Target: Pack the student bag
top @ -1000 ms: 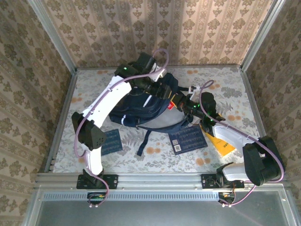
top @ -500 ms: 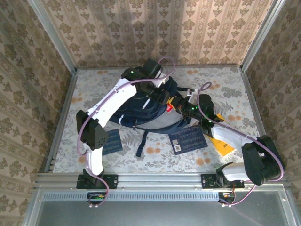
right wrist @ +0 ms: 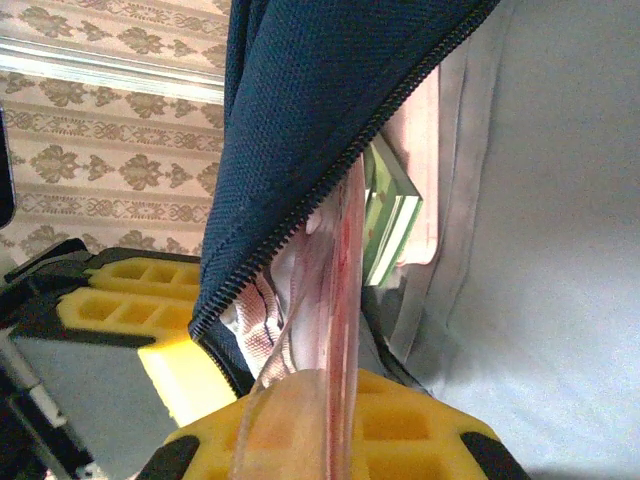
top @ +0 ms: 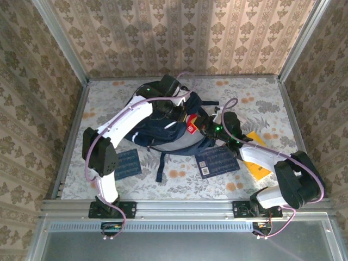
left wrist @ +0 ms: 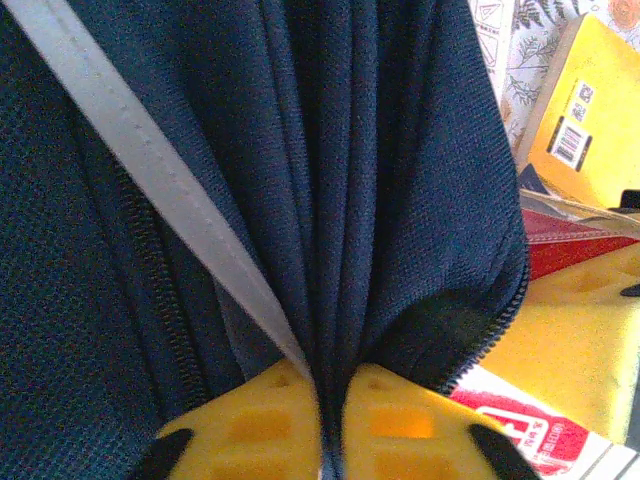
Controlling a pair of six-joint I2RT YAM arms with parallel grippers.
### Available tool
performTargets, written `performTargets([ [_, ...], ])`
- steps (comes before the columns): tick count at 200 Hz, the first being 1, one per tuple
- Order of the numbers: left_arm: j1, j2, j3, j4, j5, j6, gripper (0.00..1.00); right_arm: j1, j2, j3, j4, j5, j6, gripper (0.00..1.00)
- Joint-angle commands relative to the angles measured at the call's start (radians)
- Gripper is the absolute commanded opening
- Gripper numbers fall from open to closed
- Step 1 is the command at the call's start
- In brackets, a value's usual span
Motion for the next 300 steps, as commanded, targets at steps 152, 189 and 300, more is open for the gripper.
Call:
performTargets([
  [152,0.196,-0.214,0.138,-0.097,0.019,0.067,0.0,0.012,0.066,0.068,-0.033,-0.102,-0.181,0.0],
  [189,0.206,-0.207,0.138,-0.085,0.058,0.065,0.0,0.029,0.204,0.191,0.031,-0.159,-0.106,0.0],
  [300,0.21,-0.091,-0.086,0.043,0.072,0.009,0.71,0.037,0.303,0.162,0.272,-0.177,0.023,0.0],
])
